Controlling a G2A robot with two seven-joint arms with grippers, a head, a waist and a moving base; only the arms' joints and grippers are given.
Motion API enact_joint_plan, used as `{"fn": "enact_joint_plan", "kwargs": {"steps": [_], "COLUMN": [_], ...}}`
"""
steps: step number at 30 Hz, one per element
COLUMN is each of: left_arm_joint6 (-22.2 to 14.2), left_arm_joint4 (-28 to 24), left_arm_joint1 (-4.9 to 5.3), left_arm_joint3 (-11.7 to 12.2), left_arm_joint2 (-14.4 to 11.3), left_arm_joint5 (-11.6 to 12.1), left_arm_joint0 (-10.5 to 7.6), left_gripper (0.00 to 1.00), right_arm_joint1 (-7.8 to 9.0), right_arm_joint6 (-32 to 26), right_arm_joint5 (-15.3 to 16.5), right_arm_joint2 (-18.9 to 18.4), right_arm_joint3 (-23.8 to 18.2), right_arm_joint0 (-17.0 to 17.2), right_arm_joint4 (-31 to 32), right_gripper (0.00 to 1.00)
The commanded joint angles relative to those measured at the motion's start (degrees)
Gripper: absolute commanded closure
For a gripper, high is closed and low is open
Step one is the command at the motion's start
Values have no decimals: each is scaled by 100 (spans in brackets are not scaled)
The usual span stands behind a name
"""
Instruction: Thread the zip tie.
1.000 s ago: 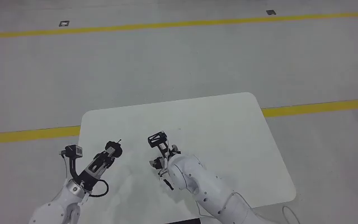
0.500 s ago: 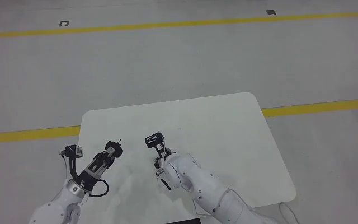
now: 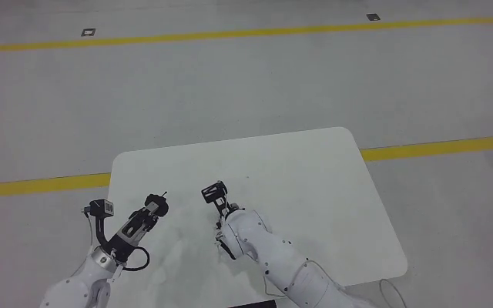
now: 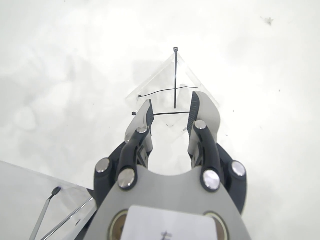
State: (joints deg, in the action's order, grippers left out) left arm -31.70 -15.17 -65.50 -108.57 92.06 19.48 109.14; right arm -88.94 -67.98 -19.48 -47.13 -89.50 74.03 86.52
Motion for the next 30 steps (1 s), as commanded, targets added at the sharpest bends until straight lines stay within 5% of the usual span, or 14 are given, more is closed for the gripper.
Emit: {"fn": "enact_joint_plan", "kwargs": {"steps": [1, 30], "left_arm_joint6": [0, 0], "left_arm_joint4": [0, 0], "left_arm_joint1": [0, 0], "left_arm_joint3": [0, 0], "left_arm_joint2": [0, 0], "left_arm_joint5": [0, 0], "left_arm_joint0": [0, 0], "left_gripper": [100, 100], "right_arm_joint1": [-29, -393], "right_arm_joint6": [18, 397], "right_arm_joint5": [0, 0], "right_arm_joint2": [-23, -132], "right_arm_joint3": [63, 871], "right_arm_joint0": [-3, -142], "right_arm_joint4": [20, 236], "right_gripper": [71, 75]}}
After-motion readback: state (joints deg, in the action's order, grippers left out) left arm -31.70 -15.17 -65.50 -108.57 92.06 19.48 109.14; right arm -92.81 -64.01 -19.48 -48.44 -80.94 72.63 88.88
